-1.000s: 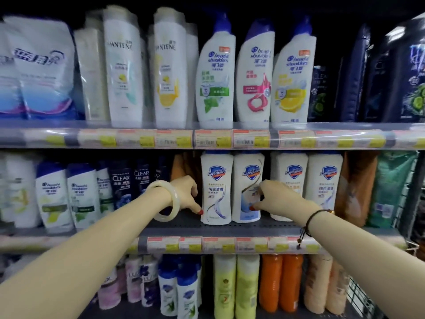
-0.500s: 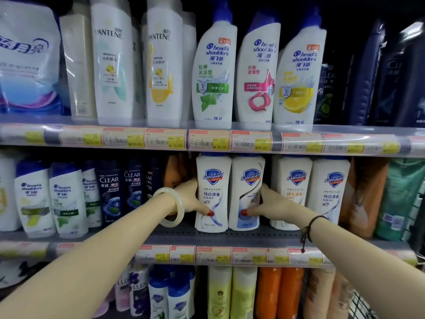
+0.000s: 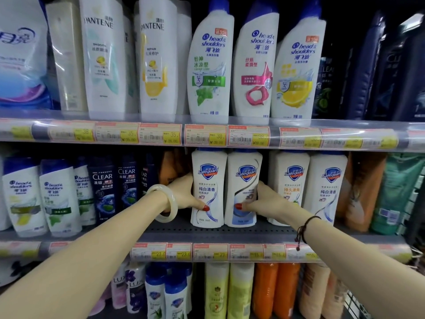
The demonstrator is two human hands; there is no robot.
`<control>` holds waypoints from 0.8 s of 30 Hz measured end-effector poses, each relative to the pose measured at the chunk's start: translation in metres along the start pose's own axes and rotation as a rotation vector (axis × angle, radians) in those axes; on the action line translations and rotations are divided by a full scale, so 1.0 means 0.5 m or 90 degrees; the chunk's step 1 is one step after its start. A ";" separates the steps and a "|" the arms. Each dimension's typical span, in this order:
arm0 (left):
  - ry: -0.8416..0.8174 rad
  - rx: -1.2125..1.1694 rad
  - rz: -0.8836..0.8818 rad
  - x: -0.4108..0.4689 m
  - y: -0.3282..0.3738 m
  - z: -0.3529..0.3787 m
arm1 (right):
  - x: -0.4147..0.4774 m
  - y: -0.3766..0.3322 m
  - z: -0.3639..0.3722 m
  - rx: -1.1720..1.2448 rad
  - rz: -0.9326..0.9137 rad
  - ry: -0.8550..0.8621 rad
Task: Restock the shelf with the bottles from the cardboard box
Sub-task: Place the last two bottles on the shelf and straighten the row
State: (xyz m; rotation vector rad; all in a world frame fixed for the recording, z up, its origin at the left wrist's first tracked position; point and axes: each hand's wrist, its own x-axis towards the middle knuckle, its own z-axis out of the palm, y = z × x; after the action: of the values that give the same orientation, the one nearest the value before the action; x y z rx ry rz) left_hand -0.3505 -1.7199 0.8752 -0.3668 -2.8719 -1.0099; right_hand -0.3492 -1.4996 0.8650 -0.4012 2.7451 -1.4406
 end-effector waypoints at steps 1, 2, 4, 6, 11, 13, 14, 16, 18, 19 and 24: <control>-0.001 -0.002 -0.001 0.000 -0.001 0.000 | -0.002 -0.003 0.002 0.000 -0.001 0.004; 0.000 -0.003 0.000 0.001 -0.002 0.001 | -0.001 -0.001 0.003 -0.004 0.004 0.007; 0.006 -0.004 0.002 0.001 -0.003 0.004 | -0.001 -0.001 0.004 -0.009 0.011 0.013; 0.012 -0.002 0.003 0.000 -0.002 0.006 | 0.001 -0.001 0.003 -0.010 0.015 0.021; 0.007 -0.009 -0.003 -0.001 0.000 0.005 | 0.003 0.001 0.004 -0.021 0.024 0.024; 0.005 -0.014 -0.010 -0.003 0.002 0.007 | 0.004 0.001 0.004 -0.023 0.033 0.022; 0.003 -0.018 -0.016 -0.004 0.004 0.007 | 0.007 0.005 0.005 -0.023 0.040 0.023; -0.003 -0.029 -0.033 -0.005 0.004 0.007 | 0.008 0.009 0.005 -0.025 0.045 0.028; -0.016 -0.060 -0.059 -0.009 0.003 0.007 | 0.002 0.010 0.006 -0.029 0.045 0.027; -0.021 -0.073 -0.065 -0.012 0.002 0.007 | -0.003 0.009 0.005 -0.029 0.042 0.024; 0.035 -0.023 -0.059 -0.034 0.011 0.019 | -0.031 0.013 0.005 -0.075 0.055 0.040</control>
State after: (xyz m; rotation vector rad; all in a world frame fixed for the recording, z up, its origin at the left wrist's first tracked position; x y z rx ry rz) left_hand -0.3325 -1.7133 0.8683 -0.2055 -2.8484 -1.0701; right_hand -0.3354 -1.4945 0.8570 -0.2407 2.8675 -1.2987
